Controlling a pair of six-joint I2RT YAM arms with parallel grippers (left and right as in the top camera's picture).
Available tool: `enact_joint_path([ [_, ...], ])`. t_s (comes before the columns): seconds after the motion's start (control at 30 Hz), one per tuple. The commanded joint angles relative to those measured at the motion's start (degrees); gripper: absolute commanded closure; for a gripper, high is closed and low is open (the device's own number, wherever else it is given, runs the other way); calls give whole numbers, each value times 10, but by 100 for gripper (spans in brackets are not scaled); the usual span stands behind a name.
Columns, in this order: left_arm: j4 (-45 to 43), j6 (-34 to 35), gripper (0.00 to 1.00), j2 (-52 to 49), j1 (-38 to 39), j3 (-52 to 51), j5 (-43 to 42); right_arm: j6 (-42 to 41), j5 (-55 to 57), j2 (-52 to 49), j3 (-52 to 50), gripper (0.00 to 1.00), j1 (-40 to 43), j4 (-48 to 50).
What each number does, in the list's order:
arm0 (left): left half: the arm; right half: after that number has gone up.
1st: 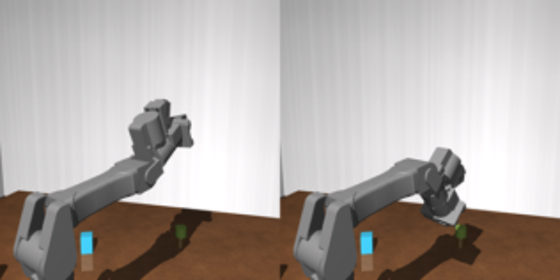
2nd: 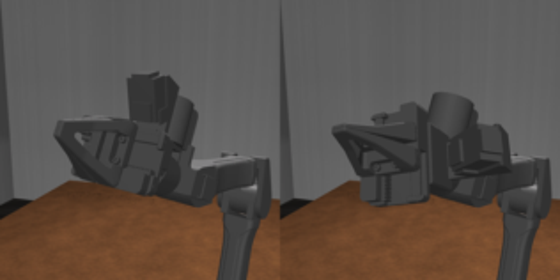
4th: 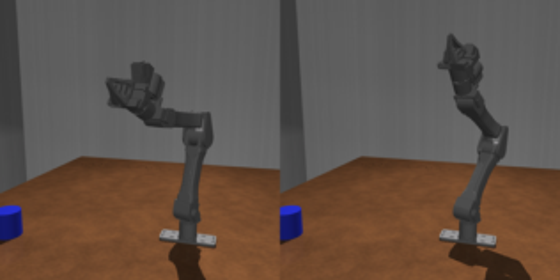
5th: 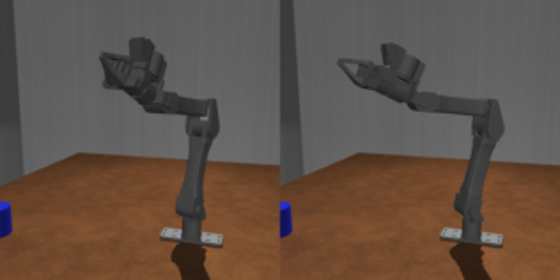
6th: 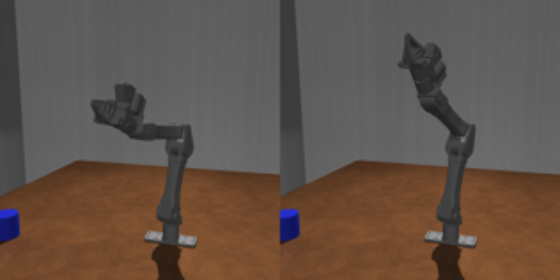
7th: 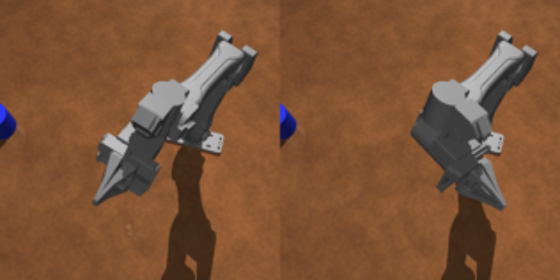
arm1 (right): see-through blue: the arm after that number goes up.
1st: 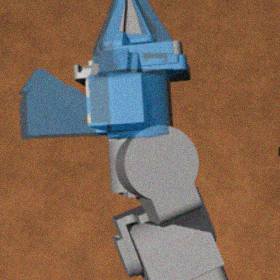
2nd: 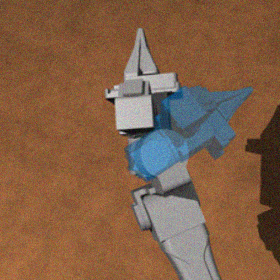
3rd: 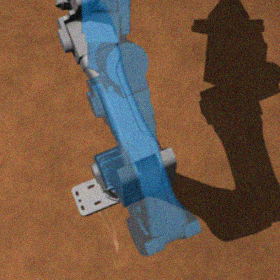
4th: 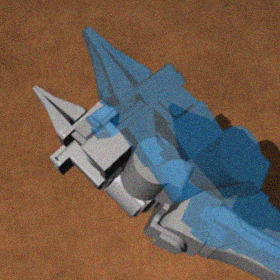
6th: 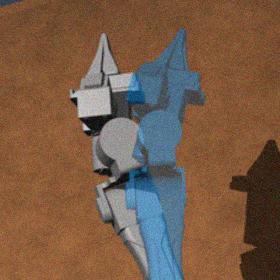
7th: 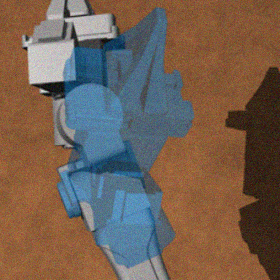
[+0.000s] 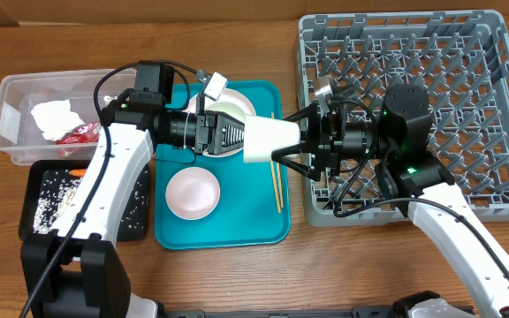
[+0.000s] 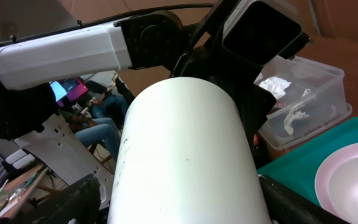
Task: Sort waste into correct bins and load items into the dishwasher
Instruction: 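Grasp the cup with the right gripper and release the left gripper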
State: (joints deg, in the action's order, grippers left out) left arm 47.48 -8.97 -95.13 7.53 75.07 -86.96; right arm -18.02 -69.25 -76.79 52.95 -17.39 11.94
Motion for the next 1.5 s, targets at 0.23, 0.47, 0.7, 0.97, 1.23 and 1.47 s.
enact_joint_path([
  [0.23,-58,54,96,6,1,10,1,2,-33,3,11,18,-3,-1],
  [0.47,-73,67,96,6,1,10,1,3,-35,3,11,15,-3,-4],
  [0.7,-73,69,96,6,2,10,1,3,-35,3,11,17,-10,2],
  [0.97,-72,69,96,6,6,10,1,3,-33,3,11,17,-25,30],
  [1.23,-71,68,96,6,16,10,6,3,-33,3,11,24,-25,35],
  [1.47,-68,69,96,6,16,10,21,5,-32,3,11,42,-25,35],
])
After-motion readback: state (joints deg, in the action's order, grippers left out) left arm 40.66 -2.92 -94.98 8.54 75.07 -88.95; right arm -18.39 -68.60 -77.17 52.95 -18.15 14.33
